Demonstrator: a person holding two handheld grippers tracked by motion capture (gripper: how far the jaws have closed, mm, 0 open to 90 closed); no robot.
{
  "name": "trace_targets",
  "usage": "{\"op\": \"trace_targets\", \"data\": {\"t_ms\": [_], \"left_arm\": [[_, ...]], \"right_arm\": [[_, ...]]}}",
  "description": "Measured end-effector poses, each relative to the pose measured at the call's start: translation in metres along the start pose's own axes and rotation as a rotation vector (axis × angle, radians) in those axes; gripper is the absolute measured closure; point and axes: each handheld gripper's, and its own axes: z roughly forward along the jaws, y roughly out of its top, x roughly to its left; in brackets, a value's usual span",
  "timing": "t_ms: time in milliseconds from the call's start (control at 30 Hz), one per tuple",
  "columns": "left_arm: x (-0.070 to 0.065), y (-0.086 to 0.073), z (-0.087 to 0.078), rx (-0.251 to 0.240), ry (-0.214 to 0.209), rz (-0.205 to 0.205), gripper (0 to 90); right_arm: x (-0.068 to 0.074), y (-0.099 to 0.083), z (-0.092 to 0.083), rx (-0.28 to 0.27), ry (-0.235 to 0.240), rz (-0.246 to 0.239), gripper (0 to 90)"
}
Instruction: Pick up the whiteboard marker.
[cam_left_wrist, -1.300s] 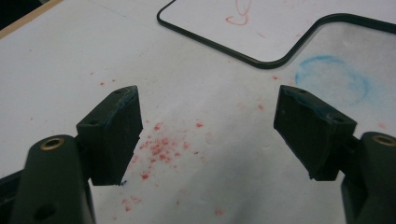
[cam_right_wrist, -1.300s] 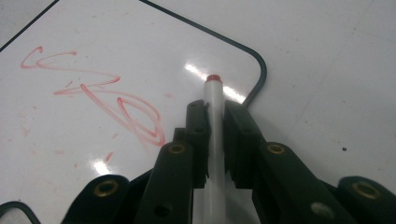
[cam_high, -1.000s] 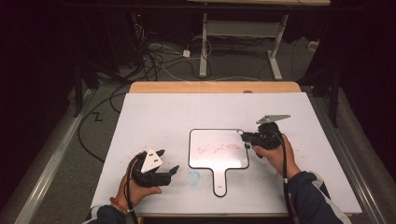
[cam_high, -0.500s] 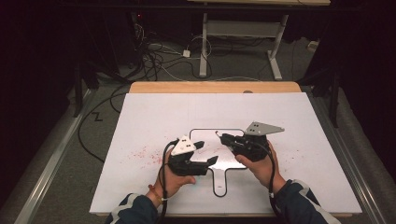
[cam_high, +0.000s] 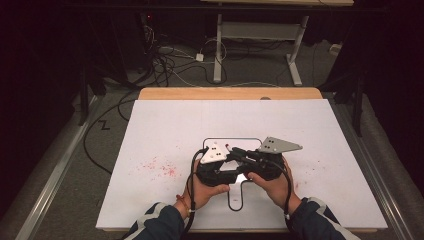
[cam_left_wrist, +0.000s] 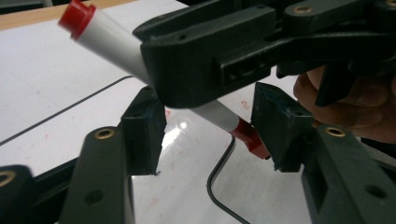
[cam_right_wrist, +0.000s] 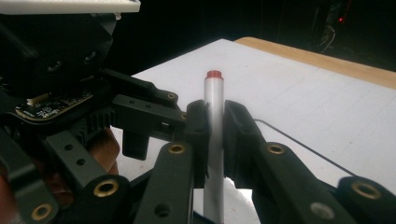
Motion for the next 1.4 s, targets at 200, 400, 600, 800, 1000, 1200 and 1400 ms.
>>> {"op": "trace_targets", "data": {"t_ms": [200, 400, 600, 800, 1000, 1200, 1400], "left_arm": [[0.004, -0.001, -0.004, 0.003, 0.011, 0.020, 66.9], [0.007, -0.002, -0.005, 0.017, 0.042, 0.034, 76.1], [0.016, -0.004, -0.008, 0.041, 0.089, 0.082, 78.5], [0.036, -0.008, -0.017, 0.034, 0.137, 0.059, 78.4], [0.047, -0.011, -0.023, 0.034, 0.167, 0.062, 78.4], [0.055, -0.015, -0.025, 0.033, 0.196, 0.067, 78.5], [0.056, -0.017, -0.024, 0.046, 0.203, 0.093, 78.5]], "right_arm": [[0.003, 0.000, -0.002, -0.004, 0.003, -0.014, 81.2], [0.005, 0.000, -0.004, -0.004, -0.005, -0.037, 81.0], [0.005, -0.001, -0.007, -0.010, -0.036, -0.018, 67.2], [0.000, -0.003, -0.026, -0.011, -0.052, -0.061, 51.5], [-0.012, -0.018, -0.049, 0.032, -0.123, -0.171, 43.7], [-0.024, -0.039, -0.069, 0.053, -0.154, -0.180, 36.5], [-0.027, -0.048, -0.083, 0.031, -0.193, -0.175, 32.6]]}}
